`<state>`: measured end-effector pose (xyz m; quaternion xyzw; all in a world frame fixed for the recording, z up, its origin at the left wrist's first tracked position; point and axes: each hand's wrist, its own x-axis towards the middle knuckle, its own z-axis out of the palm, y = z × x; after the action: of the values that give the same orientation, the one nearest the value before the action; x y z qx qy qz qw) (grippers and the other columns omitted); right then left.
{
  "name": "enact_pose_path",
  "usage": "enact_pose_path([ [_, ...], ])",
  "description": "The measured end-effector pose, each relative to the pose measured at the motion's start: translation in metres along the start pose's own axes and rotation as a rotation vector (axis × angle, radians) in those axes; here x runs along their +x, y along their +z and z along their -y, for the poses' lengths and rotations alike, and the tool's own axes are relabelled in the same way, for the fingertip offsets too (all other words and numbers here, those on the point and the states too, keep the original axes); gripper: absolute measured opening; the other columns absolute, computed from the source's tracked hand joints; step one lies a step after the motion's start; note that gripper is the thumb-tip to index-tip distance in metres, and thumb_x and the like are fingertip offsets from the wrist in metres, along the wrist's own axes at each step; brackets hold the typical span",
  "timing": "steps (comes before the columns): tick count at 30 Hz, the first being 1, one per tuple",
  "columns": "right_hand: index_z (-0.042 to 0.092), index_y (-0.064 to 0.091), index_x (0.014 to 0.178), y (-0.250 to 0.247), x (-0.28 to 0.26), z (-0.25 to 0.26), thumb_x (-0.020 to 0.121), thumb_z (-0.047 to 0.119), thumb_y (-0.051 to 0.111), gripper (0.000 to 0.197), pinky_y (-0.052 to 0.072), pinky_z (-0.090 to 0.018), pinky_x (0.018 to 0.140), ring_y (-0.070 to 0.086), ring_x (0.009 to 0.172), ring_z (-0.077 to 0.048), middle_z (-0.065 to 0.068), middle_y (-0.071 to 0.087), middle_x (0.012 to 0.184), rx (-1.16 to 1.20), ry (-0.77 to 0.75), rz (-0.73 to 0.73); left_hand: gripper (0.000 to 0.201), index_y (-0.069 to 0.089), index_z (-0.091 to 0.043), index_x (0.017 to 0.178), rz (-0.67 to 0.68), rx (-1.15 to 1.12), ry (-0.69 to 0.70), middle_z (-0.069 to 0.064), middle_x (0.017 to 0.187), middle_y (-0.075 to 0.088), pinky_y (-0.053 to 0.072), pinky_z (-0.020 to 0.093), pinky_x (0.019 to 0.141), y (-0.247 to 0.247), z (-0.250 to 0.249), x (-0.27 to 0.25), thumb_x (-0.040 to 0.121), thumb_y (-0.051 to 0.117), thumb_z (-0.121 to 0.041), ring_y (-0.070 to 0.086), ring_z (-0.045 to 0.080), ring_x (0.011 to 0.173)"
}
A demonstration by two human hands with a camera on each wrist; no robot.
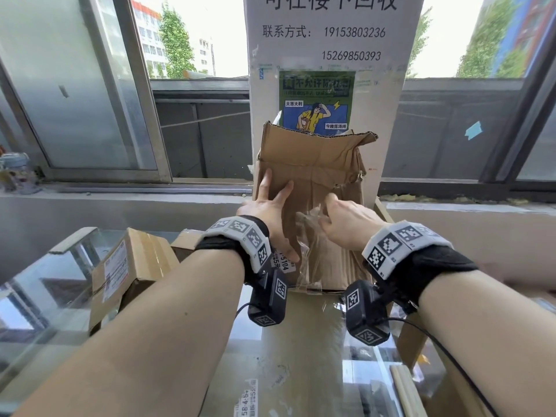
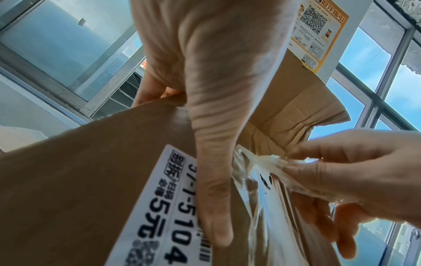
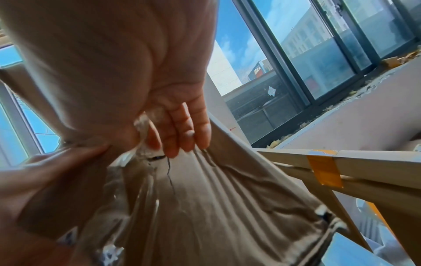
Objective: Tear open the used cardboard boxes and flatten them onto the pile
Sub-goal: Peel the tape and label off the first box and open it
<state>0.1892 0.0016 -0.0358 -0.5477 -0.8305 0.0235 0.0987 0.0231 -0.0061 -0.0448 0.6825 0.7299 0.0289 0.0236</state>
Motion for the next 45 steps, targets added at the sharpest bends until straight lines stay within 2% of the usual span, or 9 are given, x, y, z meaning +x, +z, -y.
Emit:
enact_pose_path([
  [3,0.011,0.037,0.116,-0.002,0.001,0.001,0.092,0.022,0.047,0.028,0.041,-0.036,0.075,0.054,0.090,-0.028,-0.007,0.049,0.105,0.123,-0.026,-0.064,0.147,-0.012,-0.047,0.146,-0.008,-0.007,0.004,-0.005,0.150,-0.038,0.047,0.043,0.097,0.001,-0.002,-0.002,0.039,0.089,-0.058,0.032,0.036,0.137],
  [7,0.026,0.037,0.132,0.002,0.004,0.010,0.084,0.003,0.049,0.054,0.048,-0.040,0.086,0.056,0.100,-0.030,-0.008,0.040,0.122,0.243,-0.045,-0.021,0.141,-0.008,-0.047,0.147,-0.045,-0.039,0.016,-0.004,0.151,-0.036,0.046,0.043,0.097,0.007,-0.003,-0.007,0.045,0.089,-0.055,0.032,0.037,0.134],
  [10,0.018,0.045,0.124,0.004,0.008,0.021,0.085,0.002,0.048,0.042,0.046,-0.041,0.090,0.054,0.107,-0.035,-0.012,0.046,0.121,0.217,0.048,-0.101,0.134,-0.003,-0.043,0.150,-0.059,-0.093,0.059,-0.004,0.151,-0.035,0.039,0.047,0.105,0.016,-0.002,-0.011,0.051,0.088,-0.050,0.017,0.040,0.140],
  [13,0.003,0.052,0.112,0.006,0.009,0.032,0.087,0.003,0.043,0.026,0.044,-0.038,0.082,0.055,0.107,-0.039,-0.018,0.054,0.116,0.148,0.110,-0.168,0.130,-0.002,-0.042,0.150,-0.063,-0.102,0.078,-0.004,0.152,-0.034,0.034,0.049,0.109,0.022,0.000,-0.015,0.055,0.087,-0.048,0.006,0.043,0.141],
  [17,0.005,0.053,0.095,0.012,0.012,0.035,0.092,0.012,0.036,0.019,0.041,-0.034,0.074,0.058,0.100,-0.038,-0.019,0.061,0.110,0.247,0.122,-0.183,0.128,-0.003,-0.044,0.149,-0.044,-0.079,0.094,-0.005,0.152,-0.034,0.039,0.048,0.103,0.021,0.006,-0.021,0.058,0.087,-0.043,0.019,0.046,0.136],
  [23,0.004,0.060,0.099,0.013,0.021,0.037,0.091,0.053,0.045,0.051,0.040,-0.032,0.076,0.058,0.100,-0.031,-0.012,0.062,0.103,0.391,0.123,-0.124,0.129,-0.004,-0.046,0.148,-0.014,-0.074,0.057,-0.006,0.151,-0.036,0.042,0.049,0.098,0.019,0.012,-0.021,0.057,0.087,-0.045,0.030,0.045,0.129],
  [28,0.012,0.055,0.099,0.014,0.026,0.026,0.078,0.031,0.072,0.032,0.043,-0.032,0.074,0.058,0.098,-0.029,-0.006,0.061,0.102,0.306,0.153,-0.169,0.128,-0.005,-0.050,0.146,-0.015,-0.047,0.049,-0.010,0.151,-0.036,0.045,0.047,0.094,0.017,0.010,-0.017,0.056,0.086,-0.051,0.035,0.043,0.127],
  [36,0.018,0.066,0.076,0.013,0.030,0.019,0.077,0.020,0.073,0.008,0.050,-0.029,0.072,0.066,0.089,-0.026,-0.006,0.070,0.090,0.353,0.180,-0.144,0.127,-0.005,-0.053,0.145,0.005,-0.039,0.022,-0.011,0.151,-0.036,0.047,0.047,0.094,0.014,0.004,-0.014,0.056,0.086,-0.052,0.036,0.041,0.127],
  [45,0.019,0.063,0.061,0.007,0.024,0.009,0.068,0.035,0.084,0.027,0.050,-0.029,0.070,0.061,0.077,-0.017,-0.001,0.065,0.078,0.448,0.130,-0.048,0.127,-0.004,-0.052,0.145,0.006,-0.051,-0.014,-0.012,0.151,-0.036,0.047,0.047,0.093,0.014,0.003,-0.012,0.056,0.086,-0.053,0.035,0.040,0.129],
])
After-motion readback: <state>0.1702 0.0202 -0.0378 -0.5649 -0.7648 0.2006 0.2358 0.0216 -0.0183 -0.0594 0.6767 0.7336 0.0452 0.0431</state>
